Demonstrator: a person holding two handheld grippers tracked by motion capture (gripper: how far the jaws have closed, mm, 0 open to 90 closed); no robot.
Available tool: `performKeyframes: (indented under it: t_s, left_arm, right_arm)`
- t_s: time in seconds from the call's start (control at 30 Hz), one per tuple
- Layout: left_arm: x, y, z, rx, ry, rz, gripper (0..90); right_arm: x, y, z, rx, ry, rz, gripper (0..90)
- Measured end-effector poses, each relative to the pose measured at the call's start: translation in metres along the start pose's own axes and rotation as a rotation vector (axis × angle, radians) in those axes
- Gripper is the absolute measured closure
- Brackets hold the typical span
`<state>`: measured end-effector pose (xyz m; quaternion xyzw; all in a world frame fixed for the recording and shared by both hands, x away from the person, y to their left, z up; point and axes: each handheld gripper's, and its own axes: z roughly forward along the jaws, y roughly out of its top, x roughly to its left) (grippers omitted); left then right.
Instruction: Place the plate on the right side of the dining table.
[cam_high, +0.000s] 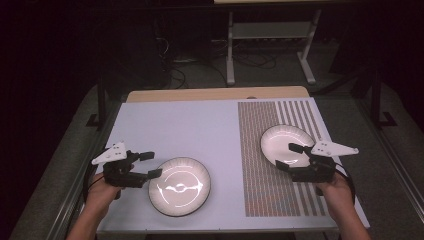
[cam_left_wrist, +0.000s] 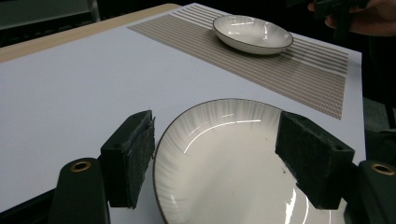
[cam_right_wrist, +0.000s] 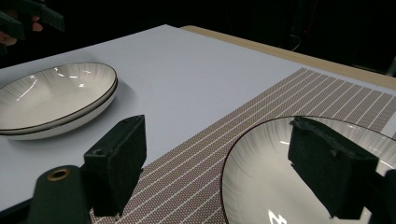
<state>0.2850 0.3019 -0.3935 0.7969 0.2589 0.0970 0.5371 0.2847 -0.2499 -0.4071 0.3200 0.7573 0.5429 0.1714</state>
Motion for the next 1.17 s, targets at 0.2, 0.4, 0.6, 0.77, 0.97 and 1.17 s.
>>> performKeyframes:
  t_s: [0.2, 0.4, 0.6, 0.77, 0.97, 1.17]
  left_arm:
    - [0.005, -0.007, -0.014, -0.022, 0.03, -0.02, 27.4]
    - [0.009, -0.013, -0.026, -0.038, 0.062, -0.027, 27.3]
    - [0.014, -0.017, -0.036, -0.074, 0.109, -0.038, 26.0]
    - [0.017, -0.019, -0.039, -0.075, 0.124, -0.048, 25.6]
    - [0.018, -0.02, -0.039, -0.072, 0.122, -0.055, 25.6]
    - [0.019, -0.02, -0.039, -0.082, 0.126, -0.065, 25.6]
  right_arm:
    - [0.0, 0.0, -0.001, -0.008, 0.0, -0.002, 18.5]
    - [-0.001, -0.001, -0.002, -0.015, -0.013, -0.013, 18.5]
    - [-0.002, -0.002, -0.002, -0.026, -0.014, -0.012, 18.4]
    - [-0.002, -0.003, -0.002, -0.025, -0.023, -0.018, 18.4]
    - [-0.003, -0.003, -0.003, -0.028, -0.028, -0.015, 18.4]
    - [-0.003, -0.004, -0.002, -0.022, -0.027, -0.016, 18.4]
